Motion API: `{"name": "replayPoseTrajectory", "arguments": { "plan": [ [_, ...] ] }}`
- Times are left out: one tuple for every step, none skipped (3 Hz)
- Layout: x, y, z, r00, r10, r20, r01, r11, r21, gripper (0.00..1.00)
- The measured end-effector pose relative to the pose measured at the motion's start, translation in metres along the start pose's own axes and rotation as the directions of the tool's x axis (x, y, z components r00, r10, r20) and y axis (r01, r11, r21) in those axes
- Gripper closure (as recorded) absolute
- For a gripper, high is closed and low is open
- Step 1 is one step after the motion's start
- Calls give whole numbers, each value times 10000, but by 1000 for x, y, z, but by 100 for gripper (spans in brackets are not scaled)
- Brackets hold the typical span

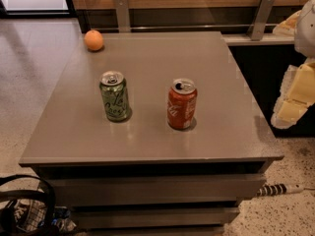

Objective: Move green can near orange

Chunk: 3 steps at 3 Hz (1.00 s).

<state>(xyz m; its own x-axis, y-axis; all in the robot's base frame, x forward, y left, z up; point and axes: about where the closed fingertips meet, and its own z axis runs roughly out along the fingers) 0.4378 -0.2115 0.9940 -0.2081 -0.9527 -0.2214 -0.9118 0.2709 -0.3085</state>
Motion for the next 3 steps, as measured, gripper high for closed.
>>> {"name": "replayPoseTrajectory", "arguments": {
  "plan": [
    [-1, 0, 0, 10000, -4, 12, 4, 10000, 14, 0],
    [-27, 0, 11, 9969, 154, 770, -148, 9999, -83, 0],
    [-50, 1, 19, 9866, 413, 1579, -391, 9991, -174, 0]
  ]
}}
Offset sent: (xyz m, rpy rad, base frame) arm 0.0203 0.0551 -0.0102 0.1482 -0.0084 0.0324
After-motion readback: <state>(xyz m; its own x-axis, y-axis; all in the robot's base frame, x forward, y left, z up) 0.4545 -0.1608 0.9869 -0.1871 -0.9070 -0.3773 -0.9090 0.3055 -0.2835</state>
